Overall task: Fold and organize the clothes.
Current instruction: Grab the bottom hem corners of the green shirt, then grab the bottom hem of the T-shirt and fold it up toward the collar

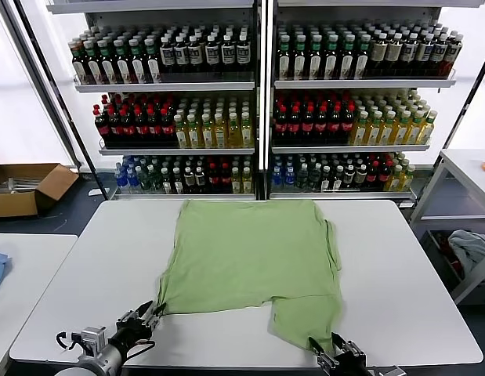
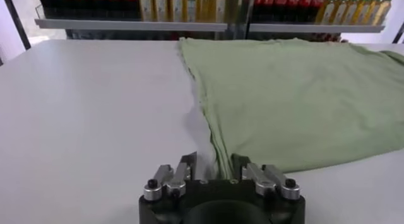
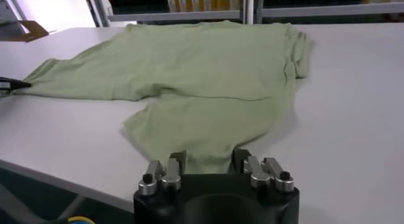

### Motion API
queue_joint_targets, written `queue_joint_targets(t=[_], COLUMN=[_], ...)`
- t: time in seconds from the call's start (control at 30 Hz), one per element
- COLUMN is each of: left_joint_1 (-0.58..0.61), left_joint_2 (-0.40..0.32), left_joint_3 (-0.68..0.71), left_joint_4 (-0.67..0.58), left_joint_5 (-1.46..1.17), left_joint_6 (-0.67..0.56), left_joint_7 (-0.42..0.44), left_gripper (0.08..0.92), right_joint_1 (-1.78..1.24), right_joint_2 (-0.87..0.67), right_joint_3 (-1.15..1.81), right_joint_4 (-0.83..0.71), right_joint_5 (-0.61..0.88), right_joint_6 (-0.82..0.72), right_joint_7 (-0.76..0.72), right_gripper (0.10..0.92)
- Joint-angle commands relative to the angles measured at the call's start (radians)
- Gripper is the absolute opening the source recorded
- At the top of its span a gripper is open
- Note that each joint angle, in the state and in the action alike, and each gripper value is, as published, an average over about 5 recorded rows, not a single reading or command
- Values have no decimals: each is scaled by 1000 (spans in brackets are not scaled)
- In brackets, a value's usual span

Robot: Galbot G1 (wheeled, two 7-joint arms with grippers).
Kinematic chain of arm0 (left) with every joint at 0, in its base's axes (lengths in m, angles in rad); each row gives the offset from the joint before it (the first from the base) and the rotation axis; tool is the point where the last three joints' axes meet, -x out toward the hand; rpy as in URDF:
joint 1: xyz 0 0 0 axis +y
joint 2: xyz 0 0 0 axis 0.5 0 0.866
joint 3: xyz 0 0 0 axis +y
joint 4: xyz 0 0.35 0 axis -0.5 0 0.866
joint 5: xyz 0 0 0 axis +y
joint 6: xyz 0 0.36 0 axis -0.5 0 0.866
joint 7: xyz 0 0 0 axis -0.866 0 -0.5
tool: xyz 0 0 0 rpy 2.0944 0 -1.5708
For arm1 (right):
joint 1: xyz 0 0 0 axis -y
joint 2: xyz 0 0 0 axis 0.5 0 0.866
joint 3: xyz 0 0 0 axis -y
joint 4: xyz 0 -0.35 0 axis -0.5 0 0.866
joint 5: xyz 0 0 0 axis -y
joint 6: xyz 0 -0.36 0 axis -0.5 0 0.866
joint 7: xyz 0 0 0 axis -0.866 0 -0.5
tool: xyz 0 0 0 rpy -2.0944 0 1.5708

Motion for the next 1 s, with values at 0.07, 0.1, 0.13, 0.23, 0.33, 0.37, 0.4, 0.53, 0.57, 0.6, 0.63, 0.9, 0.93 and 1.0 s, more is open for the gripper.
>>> queue_joint_targets(t=[0.07,0.1,0.13,0.23,0.33,0.37,0.4,0.53,0.57,0.6,0.63,0.9,0.93,1.0], left_joint_1=[0,2,4,8,10,12,15,42,52,63,77,183,193,209], left_joint_2=[-1,-2,-3,-5,-6,-6,-7,-14,-17,-21,-25,-34,-34,-36], left_joint_3=[16,18,20,21,16,14,11,-5,-11,-18,-26,-89,-98,-116], left_joint_4=[10,8,6,1,-7,-12,-19,-68,-84,-102,-122,-240,-252,-274], left_joint_5=[-2,-1,0,0,-2,-4,-5,-8,-8,-9,-9,-20,-25,-38], left_joint_6=[17,17,17,13,-3,-9,-15,-32,-34,-36,-39,-55,-56,-57], left_joint_7=[-8,-8,-7,-4,-7,-9,-11,-13,-13,-13,-13,-15,-16,-19], left_gripper=[238,212,179,117,97,96,94,86,85,85,85,84,84,84], right_joint_1=[8,8,8,7,-1,-8,-17,-75,-91,-108,-121,-185,-186,-184], right_joint_2=[1,2,2,3,6,7,9,13,13,14,15,31,33,36], right_joint_3=[-25,-24,-22,-12,9,17,27,63,70,77,82,101,100,98], right_joint_4=[-17,-20,-24,-33,-37,-35,-31,-13,-10,-7,-6,9,10,11], right_joint_5=[-7,-3,1,18,43,58,75,135,144,152,157,209,217,235], right_joint_6=[70,92,115,210,300,323,340,397,412,427,438,484,486,489], right_joint_7=[-24,-34,-46,-101,-164,-181,-198,-247,-258,-268,-277,-315,-316,-317], right_gripper=[265,239,204,132,106,106,106,106,106,106,106,106,106,106])
